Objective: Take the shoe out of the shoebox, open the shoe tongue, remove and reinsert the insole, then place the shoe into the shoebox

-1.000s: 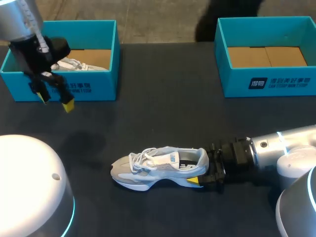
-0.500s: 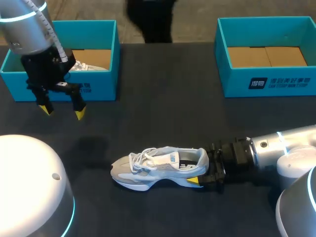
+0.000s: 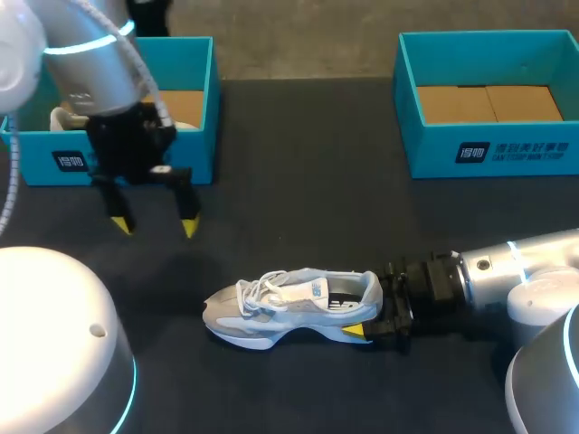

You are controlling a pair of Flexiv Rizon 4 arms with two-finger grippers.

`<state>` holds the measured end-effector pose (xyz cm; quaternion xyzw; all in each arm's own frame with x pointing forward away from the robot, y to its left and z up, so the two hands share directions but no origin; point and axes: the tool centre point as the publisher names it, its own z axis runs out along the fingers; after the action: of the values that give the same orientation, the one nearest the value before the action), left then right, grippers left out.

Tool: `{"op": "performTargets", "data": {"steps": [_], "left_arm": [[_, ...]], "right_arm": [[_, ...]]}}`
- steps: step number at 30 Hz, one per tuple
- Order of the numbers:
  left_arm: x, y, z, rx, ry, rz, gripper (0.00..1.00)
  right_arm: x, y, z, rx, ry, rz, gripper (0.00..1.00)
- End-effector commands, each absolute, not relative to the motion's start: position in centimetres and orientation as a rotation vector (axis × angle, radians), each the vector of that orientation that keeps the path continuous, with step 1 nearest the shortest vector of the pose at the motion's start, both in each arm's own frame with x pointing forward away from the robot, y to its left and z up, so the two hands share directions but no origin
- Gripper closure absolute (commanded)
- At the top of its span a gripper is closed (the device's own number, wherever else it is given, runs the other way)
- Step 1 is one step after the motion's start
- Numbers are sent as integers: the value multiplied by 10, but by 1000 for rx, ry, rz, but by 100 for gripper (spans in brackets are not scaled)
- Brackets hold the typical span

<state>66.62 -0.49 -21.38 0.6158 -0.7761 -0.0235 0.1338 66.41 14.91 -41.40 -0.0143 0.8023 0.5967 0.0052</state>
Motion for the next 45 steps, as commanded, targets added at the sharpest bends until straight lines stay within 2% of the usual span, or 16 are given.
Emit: {"op": "performTargets", "data": {"steps": [1,17,32,45], "left_arm": [[660,-23,-217,1795,-2274,-87,0],[662,-23,-218,1791,-2282,-79,0],[653,-107,-242,1678,-2442,-162,0],[663,-148,-260,1644,-2486,-288,0]], "right_arm": [[663,151,-414,-43,2513,1865,100],[663,151,-414,-43,2513,1865,100],[663,151,-414,-43,2513,1865,100],[663,151,-414,-43,2513,1865,100]]}}
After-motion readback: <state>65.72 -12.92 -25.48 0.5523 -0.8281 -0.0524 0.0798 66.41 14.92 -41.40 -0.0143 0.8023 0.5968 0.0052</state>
